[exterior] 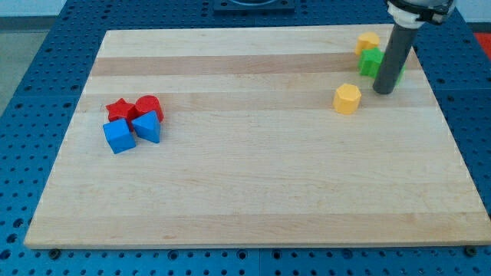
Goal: Place the yellow hexagon to the bottom of the green circle
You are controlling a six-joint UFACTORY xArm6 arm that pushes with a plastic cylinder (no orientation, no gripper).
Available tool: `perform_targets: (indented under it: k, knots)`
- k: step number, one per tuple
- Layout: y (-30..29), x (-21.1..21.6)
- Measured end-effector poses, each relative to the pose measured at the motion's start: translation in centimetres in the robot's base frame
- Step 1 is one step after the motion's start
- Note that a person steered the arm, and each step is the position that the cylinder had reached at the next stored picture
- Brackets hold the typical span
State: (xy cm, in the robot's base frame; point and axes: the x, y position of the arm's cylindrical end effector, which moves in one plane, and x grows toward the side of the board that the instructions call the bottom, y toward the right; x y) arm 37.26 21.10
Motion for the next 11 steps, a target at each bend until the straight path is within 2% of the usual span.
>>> perform_targets:
  k: [2, 4, 5, 7, 11]
  knots:
    - [-0.8, 9.5]
    - [-8.6, 7.7]
    - [-10.4, 4.0]
    - [-6.3, -0.4]
    - [-6.1, 3.5]
